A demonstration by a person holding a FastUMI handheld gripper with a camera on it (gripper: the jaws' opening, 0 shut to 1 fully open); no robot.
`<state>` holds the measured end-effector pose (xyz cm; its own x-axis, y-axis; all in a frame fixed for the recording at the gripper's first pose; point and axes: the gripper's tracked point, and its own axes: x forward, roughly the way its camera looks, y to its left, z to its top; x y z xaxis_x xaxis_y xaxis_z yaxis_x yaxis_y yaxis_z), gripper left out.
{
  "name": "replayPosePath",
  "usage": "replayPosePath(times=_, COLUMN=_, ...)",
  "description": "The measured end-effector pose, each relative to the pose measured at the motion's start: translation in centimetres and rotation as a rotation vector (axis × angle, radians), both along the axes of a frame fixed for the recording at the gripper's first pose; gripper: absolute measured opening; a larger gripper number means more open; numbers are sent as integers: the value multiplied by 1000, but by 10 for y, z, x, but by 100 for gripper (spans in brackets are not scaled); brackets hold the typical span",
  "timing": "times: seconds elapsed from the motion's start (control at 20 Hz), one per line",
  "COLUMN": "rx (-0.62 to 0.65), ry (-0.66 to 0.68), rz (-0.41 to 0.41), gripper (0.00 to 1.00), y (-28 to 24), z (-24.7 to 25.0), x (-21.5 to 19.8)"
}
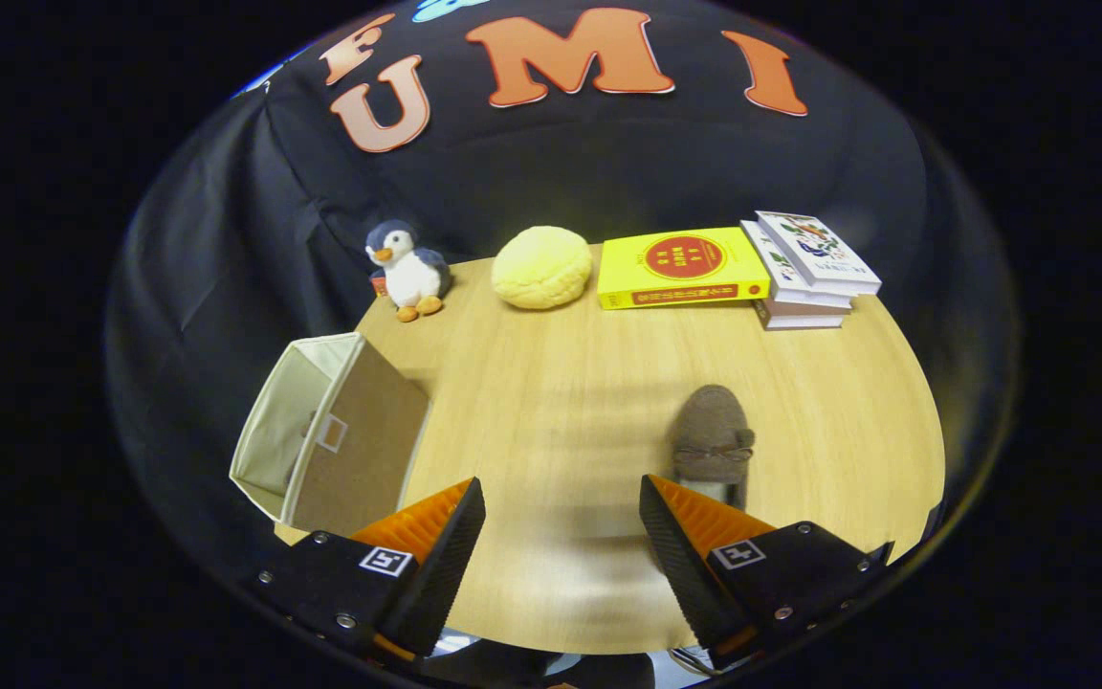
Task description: Open the storage box then place both shoes into the box .Put the left shoe in first, then the right shoe, with the right side of both shoes facing outward in a uniform manner.
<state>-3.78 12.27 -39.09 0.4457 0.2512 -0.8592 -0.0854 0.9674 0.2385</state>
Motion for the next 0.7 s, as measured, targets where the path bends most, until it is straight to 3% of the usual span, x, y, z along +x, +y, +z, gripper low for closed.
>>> replayPosePath(times=0.25, rx=-57, ry=33, rz=-72, gripper=97, y=-62, z=-41, x=-4)
replayPosePath(times=0.5, rx=-94, ry=100, rz=-75, gripper=93, y=-95, z=-91, x=-13)
replayPosePath(times=0.7, rx=-115, ry=123, rz=-61, gripper=76, y=-108, z=-122, x=-9)
